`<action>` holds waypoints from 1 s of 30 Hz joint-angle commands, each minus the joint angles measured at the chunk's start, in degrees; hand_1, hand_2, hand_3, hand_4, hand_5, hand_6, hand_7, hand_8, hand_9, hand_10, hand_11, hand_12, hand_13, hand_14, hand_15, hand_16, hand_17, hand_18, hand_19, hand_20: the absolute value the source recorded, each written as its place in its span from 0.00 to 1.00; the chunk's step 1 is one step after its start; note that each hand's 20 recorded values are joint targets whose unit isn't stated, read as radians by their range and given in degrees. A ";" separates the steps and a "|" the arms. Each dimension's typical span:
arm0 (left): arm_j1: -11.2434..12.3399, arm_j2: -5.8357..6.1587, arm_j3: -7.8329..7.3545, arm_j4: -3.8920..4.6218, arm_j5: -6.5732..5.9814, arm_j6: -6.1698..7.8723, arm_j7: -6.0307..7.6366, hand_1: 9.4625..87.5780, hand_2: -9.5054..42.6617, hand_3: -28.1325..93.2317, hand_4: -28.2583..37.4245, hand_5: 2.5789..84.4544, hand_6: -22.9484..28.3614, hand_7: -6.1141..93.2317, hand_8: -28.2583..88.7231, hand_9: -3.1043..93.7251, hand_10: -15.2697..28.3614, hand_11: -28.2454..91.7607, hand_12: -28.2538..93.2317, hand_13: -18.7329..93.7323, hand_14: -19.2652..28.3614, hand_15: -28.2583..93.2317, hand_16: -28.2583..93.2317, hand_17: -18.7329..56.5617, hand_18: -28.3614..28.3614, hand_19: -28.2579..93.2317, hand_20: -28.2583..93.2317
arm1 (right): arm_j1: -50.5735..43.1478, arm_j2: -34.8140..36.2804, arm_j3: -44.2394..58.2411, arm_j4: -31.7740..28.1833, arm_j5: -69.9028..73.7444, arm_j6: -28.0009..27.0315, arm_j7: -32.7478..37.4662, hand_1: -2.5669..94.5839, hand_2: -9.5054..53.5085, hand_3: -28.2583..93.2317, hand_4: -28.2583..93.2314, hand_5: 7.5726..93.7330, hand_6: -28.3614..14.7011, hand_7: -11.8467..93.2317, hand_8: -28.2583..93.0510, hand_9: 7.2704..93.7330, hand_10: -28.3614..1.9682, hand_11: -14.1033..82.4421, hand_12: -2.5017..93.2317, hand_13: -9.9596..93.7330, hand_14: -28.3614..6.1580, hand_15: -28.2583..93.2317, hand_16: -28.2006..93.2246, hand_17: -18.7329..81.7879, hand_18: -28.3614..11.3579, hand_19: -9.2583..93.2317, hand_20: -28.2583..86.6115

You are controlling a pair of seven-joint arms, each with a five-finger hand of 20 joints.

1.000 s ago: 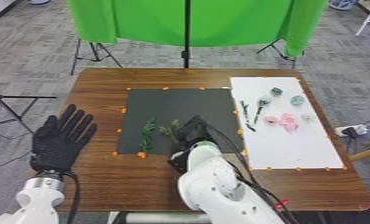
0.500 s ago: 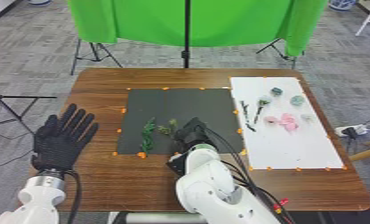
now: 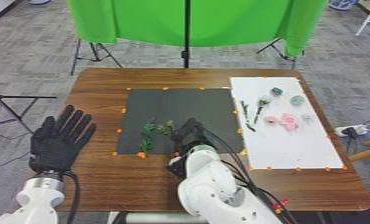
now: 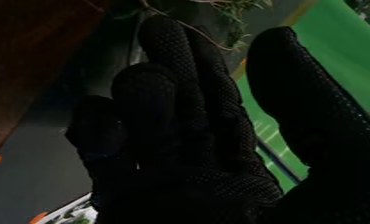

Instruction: Arrange flowers

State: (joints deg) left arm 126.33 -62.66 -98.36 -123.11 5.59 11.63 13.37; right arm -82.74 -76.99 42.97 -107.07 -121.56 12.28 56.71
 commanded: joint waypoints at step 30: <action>2.96 -2.53 -1.66 -0.55 -3.07 -0.43 0.73 0.23 0.56 0.85 0.00 0.52 0.60 0.16 0.18 0.41 0.67 0.37 0.34 0.43 0.69 0.47 0.21 0.20 0.75 0.47 0.37 | -1.94 5.26 2.86 -7.27 3.02 -19.28 -2.88 0.37 0.21 0.82 0.12 0.75 0.39 0.19 0.15 0.81 0.17 0.28 0.20 0.82 0.34 0.67 0.42 0.63 0.05 1.00 0.61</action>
State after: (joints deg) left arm 128.87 -64.64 -100.39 -123.80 2.69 11.10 14.64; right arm -84.13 -71.00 46.82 -114.15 -120.19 -4.50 54.03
